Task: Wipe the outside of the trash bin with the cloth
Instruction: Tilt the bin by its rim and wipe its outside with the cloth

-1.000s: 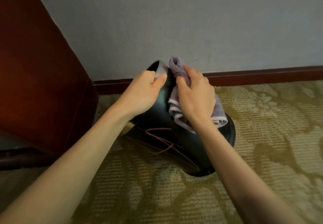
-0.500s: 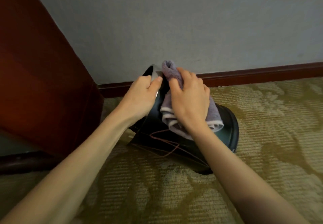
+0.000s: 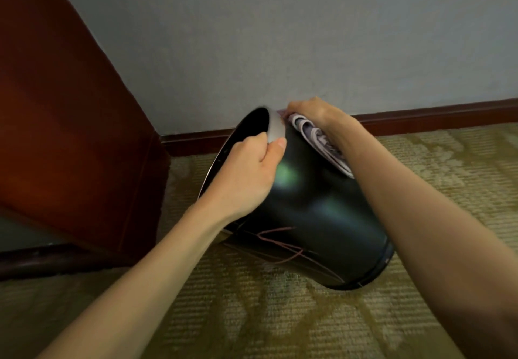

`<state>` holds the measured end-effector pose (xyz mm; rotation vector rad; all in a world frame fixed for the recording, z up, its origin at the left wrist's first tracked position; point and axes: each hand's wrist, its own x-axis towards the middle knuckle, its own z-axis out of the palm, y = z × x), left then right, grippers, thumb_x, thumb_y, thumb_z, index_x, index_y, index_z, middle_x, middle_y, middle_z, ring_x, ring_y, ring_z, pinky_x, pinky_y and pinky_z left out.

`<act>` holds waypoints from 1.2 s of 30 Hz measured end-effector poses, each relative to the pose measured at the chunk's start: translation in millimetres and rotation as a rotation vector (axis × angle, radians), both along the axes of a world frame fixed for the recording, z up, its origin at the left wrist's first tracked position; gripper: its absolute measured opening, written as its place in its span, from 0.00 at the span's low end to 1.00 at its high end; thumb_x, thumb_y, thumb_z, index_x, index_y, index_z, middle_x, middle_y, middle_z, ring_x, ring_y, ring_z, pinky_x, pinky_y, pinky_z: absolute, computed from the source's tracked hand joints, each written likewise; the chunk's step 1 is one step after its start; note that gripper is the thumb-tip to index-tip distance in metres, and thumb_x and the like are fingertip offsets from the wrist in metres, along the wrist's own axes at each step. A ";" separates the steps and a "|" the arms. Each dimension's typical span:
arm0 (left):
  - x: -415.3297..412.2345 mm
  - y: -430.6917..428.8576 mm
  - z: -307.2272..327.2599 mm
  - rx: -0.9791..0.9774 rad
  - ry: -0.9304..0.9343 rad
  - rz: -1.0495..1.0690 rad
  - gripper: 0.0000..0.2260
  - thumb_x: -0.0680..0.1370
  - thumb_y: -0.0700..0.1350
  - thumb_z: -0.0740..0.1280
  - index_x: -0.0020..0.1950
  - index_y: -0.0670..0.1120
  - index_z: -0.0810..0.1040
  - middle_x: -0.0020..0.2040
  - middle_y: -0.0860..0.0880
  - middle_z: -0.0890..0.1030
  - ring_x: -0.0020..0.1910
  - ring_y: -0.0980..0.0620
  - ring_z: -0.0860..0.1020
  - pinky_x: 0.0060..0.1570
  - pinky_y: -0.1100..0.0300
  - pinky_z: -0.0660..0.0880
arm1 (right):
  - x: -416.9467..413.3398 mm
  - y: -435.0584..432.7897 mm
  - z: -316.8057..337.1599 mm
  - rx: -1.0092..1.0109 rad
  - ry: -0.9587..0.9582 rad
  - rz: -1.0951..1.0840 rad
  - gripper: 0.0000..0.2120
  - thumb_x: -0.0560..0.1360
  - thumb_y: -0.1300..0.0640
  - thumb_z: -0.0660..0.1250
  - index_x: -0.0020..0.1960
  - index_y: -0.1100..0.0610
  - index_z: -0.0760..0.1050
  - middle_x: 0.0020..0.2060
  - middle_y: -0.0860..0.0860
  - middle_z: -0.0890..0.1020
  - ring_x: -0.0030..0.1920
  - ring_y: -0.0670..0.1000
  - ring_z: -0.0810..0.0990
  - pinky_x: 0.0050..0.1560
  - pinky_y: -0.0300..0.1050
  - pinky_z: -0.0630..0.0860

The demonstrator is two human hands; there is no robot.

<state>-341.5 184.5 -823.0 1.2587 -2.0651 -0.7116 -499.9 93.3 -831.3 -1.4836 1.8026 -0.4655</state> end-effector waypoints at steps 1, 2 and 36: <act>-1.4 -0.7 0.2 -0.003 -0.009 0.007 0.18 0.82 0.47 0.57 0.35 0.40 0.66 0.31 0.44 0.70 0.31 0.47 0.69 0.37 0.49 0.62 | -0.9 -0.4 -1.8 -0.001 -0.001 -0.007 0.17 0.80 0.57 0.56 0.63 0.64 0.73 0.64 0.62 0.75 0.62 0.60 0.74 0.49 0.38 0.64; -2.5 -1.2 0.1 -0.002 -0.016 0.017 0.18 0.82 0.47 0.57 0.34 0.42 0.65 0.30 0.47 0.68 0.31 0.48 0.68 0.36 0.51 0.60 | -1.9 -0.4 -4.4 -0.006 0.004 -0.009 0.16 0.80 0.57 0.57 0.63 0.64 0.73 0.64 0.62 0.75 0.62 0.60 0.74 0.52 0.40 0.65; 46.1 -18.9 -21.4 0.195 0.134 0.139 0.18 0.82 0.48 0.56 0.42 0.38 0.76 0.37 0.43 0.78 0.35 0.48 0.76 0.38 0.54 0.70 | 24.8 50.6 -23.0 -0.290 0.086 -0.203 0.16 0.74 0.47 0.57 0.53 0.53 0.78 0.52 0.61 0.81 0.51 0.65 0.77 0.48 0.52 0.68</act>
